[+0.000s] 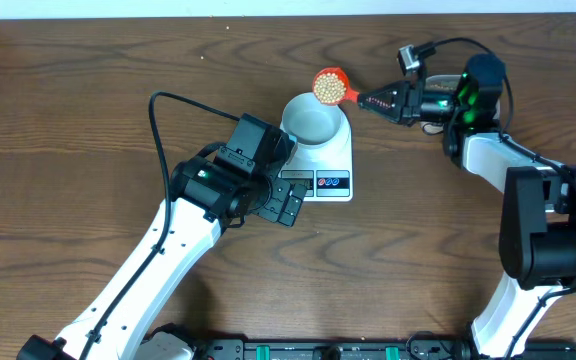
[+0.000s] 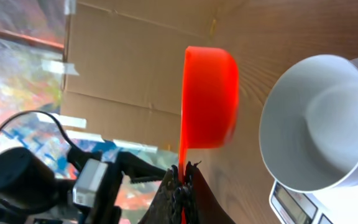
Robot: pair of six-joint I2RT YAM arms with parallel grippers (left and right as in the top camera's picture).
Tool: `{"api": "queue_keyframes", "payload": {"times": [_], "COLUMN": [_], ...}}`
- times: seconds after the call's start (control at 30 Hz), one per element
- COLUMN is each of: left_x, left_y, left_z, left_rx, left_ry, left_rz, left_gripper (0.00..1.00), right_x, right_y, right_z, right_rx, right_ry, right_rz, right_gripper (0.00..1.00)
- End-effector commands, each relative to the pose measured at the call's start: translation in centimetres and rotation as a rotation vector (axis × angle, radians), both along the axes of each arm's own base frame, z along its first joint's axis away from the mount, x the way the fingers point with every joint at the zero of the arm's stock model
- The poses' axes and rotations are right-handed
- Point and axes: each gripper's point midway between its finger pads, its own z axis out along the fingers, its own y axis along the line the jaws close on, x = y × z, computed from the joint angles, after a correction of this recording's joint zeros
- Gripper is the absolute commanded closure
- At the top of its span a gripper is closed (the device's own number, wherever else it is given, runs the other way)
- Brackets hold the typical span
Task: Scoop item into bowl and weigh 50g on scale
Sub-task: 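Carry the filled red scoop left over the grey bowl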
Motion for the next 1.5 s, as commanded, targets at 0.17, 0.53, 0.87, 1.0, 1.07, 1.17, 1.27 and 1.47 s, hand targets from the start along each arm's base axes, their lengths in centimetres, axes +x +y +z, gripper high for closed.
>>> {"api": "queue_keyframes", "payload": {"times": [0.17,0.53,0.87,1.0,1.07,1.17,1.27,1.47], "left_x": [-0.1,-0.1,-0.1,-0.1,-0.1,-0.1,-0.1,-0.1], "left_y": [0.1,0.1,0.1,0.1,0.1,0.1,0.1,0.1], "left_z": [-0.1,-0.1,-0.1,-0.1,-0.1,-0.1,-0.1,-0.1], "left_rx": [0.003,0.004,0.003,0.004,0.003,0.003,0.003,0.004], "left_ry": [0.001,0.001,0.001,0.001,0.001,0.001,0.001,0.001], "left_rz": [-0.016,-0.016,-0.016,-0.016,-0.016,-0.016,-0.016,-0.016], "left_gripper": [0.02,0.02,0.02,0.02,0.02,0.02,0.02,0.02], "right_x": [0.0,0.4,0.1,0.4,0.6,0.9,1.2,1.0], "right_y": [1.3,1.2,2.2,2.3,2.3,2.4,2.4,2.7], "right_z": [-0.6,-3.6,-3.8,-3.5,-3.2,-2.6,-2.3,-2.3], "right_rx": [-0.031,-0.119,-0.129,-0.131,-0.127,-0.124,-0.126,-0.129], "right_ry": [-0.125,-0.127,-0.147,-0.156,-0.149,-0.157,-0.151,-0.153], "right_rz": [0.0,-0.053,-0.039,-0.044,-0.046,-0.047,-0.046,-0.037], "right_gripper": [0.98,0.98,0.99,0.99,0.99,0.99,0.98,0.99]}}
